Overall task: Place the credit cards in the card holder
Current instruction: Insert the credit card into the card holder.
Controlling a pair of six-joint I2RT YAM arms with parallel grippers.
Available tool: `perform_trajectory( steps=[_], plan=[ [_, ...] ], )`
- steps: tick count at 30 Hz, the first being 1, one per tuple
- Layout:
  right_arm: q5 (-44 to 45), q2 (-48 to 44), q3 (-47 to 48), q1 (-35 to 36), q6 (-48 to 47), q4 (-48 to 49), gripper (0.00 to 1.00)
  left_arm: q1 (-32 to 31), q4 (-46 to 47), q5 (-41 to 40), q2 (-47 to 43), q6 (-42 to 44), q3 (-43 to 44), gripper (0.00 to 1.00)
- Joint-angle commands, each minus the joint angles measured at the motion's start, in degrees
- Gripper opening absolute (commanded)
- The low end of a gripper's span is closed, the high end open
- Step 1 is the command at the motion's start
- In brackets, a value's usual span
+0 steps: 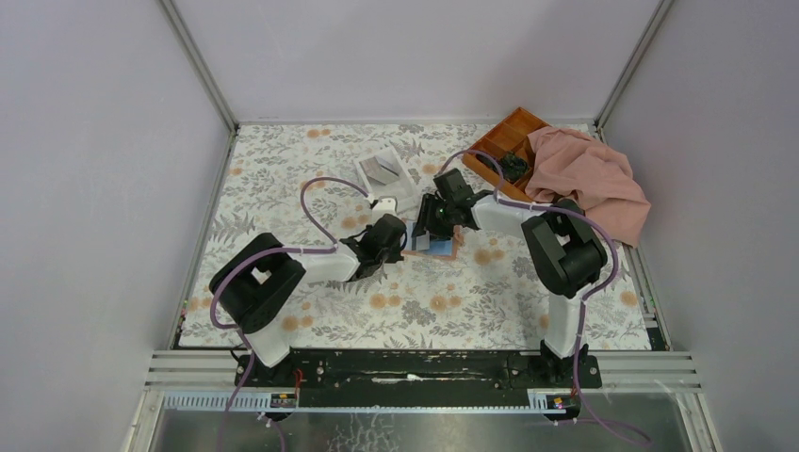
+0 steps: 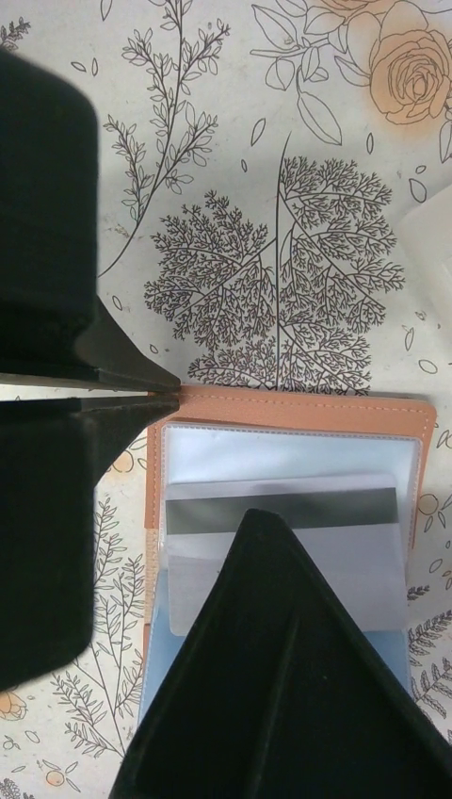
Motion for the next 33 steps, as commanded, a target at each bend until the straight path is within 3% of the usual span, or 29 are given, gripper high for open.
perform_trajectory(
  steps=[1,33],
  plan=[
    [6.9,5.1,0.3,2.0,-0.5,-5.0,0.50,-0.7,-4.6,6.0,2.7,0.5,-3.0,0.01],
    [13.5,-3.4,-5.5,0.3,-2.3,-7.1,0.53,-2.5,-3.3,7.1,2.2,-1.3,-4.3,0.00]
  ],
)
